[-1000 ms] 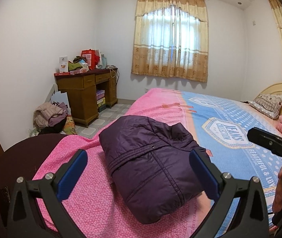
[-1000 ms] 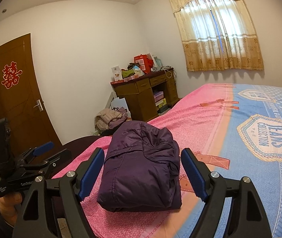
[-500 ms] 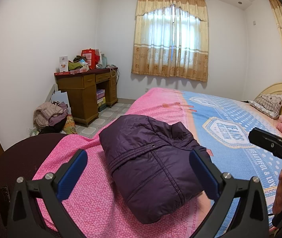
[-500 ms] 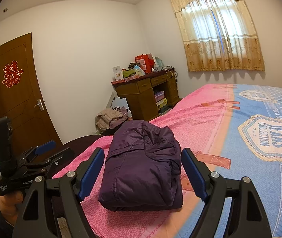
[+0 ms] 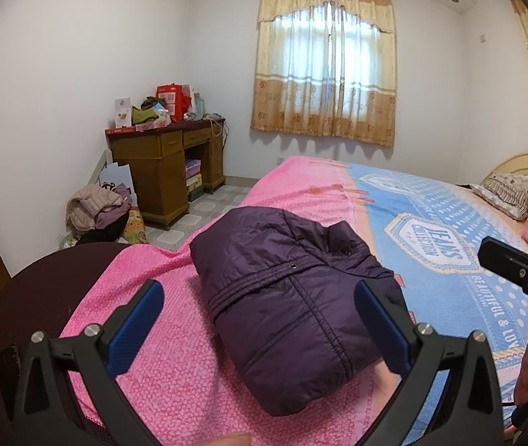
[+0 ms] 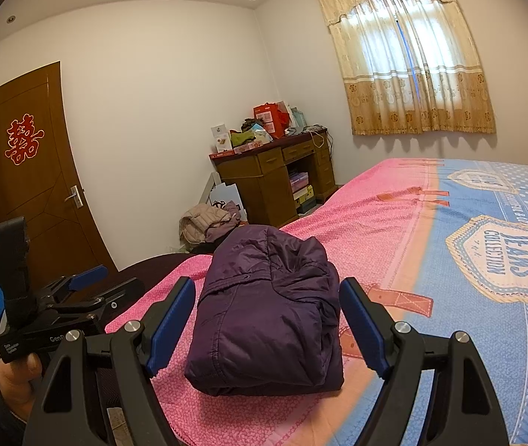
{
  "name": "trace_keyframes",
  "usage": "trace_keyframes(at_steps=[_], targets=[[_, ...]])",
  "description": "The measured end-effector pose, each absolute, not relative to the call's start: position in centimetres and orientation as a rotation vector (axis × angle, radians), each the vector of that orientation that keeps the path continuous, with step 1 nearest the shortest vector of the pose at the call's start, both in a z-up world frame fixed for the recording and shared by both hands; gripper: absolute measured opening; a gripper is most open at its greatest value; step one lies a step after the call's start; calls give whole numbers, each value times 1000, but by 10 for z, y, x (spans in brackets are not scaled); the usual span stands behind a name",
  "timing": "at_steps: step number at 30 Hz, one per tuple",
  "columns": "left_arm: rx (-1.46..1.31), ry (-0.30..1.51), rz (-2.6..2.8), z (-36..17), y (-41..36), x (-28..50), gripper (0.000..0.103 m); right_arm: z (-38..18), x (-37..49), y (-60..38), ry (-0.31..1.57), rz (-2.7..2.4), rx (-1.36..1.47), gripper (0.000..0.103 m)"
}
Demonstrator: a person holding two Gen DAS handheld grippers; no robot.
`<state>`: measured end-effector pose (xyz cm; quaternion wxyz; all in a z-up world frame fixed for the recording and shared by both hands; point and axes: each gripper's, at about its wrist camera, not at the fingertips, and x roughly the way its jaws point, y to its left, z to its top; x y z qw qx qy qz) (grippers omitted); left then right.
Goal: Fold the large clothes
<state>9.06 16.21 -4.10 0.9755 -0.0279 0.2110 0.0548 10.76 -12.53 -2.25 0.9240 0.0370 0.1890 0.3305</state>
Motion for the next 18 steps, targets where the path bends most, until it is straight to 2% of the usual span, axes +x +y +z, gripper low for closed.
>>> trace_keyframes(at_steps=[18], targets=[[-60,436,130,-40,164,92,103,-24,105,-119,387,700,61,80]])
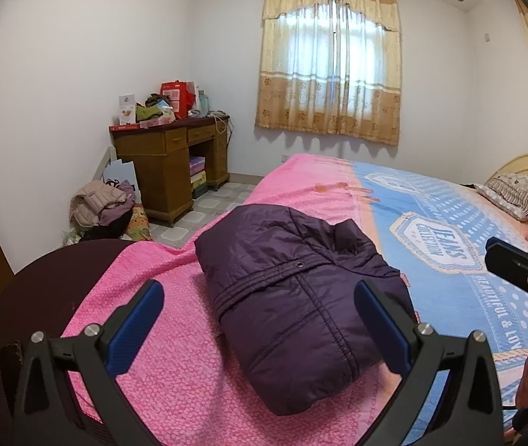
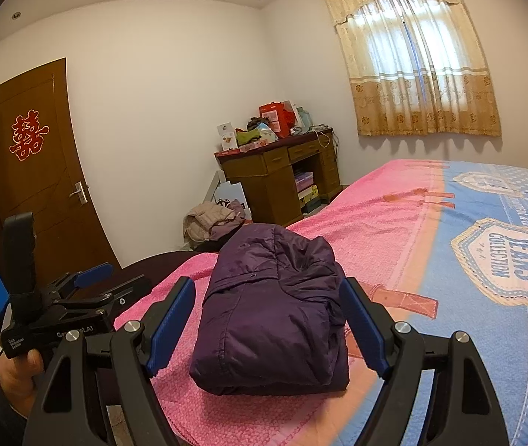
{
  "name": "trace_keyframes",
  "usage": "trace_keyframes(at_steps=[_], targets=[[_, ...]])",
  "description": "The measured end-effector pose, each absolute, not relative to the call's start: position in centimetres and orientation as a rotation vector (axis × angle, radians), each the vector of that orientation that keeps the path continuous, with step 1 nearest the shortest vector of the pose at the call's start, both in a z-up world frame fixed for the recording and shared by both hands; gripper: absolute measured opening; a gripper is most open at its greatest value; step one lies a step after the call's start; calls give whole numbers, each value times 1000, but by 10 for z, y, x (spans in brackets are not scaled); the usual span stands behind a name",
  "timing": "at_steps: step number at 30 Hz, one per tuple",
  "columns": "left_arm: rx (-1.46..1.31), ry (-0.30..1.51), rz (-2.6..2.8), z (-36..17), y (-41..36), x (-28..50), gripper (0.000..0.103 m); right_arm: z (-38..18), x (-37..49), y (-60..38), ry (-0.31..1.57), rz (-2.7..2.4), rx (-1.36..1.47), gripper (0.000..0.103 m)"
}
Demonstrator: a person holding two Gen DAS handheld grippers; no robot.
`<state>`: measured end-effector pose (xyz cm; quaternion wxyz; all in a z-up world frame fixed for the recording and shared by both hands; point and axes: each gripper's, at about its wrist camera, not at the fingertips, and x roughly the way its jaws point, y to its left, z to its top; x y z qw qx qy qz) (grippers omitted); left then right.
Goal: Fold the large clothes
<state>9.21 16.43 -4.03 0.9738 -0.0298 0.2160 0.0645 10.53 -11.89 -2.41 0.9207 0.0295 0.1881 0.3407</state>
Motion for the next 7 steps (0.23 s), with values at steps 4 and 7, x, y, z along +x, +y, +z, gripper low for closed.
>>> trace_keyframes(at_steps=[4,7], targets=[[-48,428,123,-41,163,93,103,-25,106,-117,390,704,55,80],[-43,416,122,-41,162,93,103,-26,106,-116,391,704,53,80]])
